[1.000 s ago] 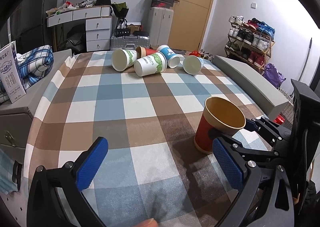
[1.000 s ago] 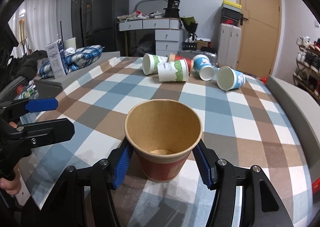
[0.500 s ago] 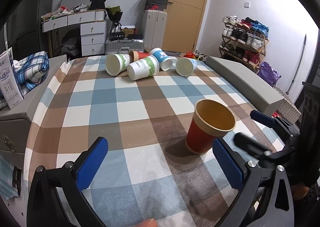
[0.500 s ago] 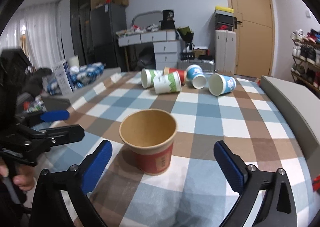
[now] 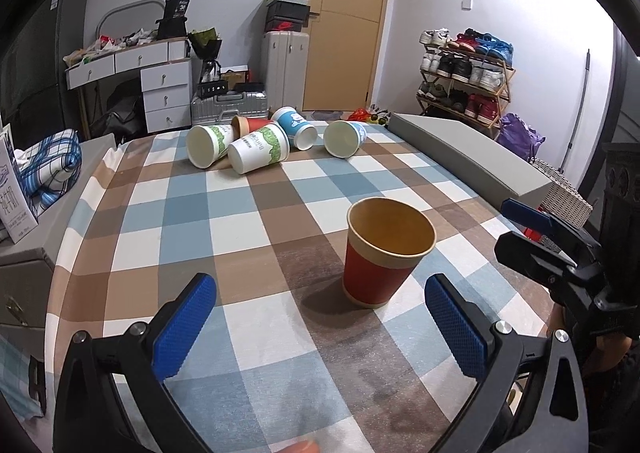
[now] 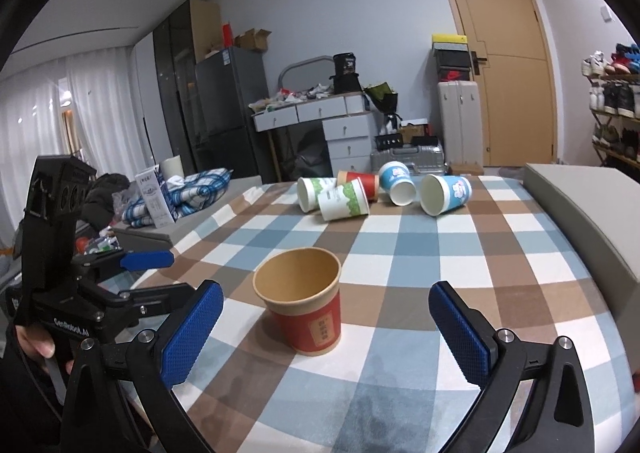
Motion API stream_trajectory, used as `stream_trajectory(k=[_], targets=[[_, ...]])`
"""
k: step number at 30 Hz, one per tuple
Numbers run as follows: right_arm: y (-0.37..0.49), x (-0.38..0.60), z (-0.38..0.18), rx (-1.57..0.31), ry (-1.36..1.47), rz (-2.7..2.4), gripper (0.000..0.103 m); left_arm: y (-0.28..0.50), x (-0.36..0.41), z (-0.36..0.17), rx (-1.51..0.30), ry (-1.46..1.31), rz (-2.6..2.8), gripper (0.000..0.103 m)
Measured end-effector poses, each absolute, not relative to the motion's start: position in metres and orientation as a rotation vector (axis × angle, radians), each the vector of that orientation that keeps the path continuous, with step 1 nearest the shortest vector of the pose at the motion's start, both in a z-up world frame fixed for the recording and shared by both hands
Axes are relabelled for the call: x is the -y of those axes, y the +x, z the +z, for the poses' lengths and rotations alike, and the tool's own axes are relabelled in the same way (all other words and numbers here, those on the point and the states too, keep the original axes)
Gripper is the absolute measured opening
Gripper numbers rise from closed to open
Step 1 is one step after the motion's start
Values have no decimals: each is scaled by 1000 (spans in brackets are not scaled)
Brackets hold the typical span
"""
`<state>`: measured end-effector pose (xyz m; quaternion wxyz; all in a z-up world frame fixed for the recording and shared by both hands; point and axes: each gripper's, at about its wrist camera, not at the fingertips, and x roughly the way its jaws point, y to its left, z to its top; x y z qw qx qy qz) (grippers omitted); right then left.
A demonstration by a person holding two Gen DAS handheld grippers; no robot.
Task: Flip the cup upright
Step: 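Open the right tool and pull it back from the upright red cup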
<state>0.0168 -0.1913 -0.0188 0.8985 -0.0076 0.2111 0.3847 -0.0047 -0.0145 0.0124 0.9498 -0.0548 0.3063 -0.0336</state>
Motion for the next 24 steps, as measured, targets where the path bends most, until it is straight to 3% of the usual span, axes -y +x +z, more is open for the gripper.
stream_trajectory(k=[24], targets=[[12,192,-16,-425,-17,811,103,-7,21,12,-612,-111,-73,102]])
